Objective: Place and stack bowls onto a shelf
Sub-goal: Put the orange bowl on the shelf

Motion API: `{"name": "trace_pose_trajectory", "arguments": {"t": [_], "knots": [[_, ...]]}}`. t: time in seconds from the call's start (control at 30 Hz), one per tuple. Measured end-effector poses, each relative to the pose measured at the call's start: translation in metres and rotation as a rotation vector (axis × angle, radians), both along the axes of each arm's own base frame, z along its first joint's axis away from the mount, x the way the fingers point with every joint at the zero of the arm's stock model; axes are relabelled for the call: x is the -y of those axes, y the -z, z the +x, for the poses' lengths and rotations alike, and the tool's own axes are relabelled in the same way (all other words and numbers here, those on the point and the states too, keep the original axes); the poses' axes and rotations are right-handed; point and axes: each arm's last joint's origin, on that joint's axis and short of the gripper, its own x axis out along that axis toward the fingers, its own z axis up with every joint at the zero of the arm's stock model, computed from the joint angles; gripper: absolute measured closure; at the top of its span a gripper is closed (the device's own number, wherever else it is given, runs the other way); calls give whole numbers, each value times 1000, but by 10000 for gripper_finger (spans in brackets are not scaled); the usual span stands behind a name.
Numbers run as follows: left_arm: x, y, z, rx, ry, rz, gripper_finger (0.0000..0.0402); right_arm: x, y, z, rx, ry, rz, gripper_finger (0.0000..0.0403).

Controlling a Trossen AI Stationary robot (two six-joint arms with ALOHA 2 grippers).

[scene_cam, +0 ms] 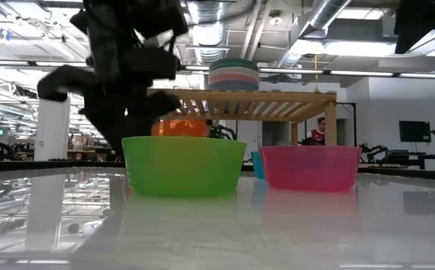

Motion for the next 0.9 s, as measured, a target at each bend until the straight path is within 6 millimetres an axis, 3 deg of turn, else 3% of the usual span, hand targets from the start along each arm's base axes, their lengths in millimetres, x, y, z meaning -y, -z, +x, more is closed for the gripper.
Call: {"name": "trace_pose_trajectory", "arguments": {"t": [0.2,0.33,0.47,0.67,0.9], "knots": [[-6,4,3,-31,-67,-59,278,-1,0,0,-1,-8,0,148],[-3,-14,3,14,-63,-124,278,-3,0,-1,-2,-17,-3,148],[-9,-32,1,103,-124,10,278,-3,0,-1,5,-13,-17,148],[-32,-46,6,233,-235,214,278,0,-1,0,31,15,-65,148],[-64,-41,5,276,-362,206,278,0,-1,1,37,25,-60,148]]}}
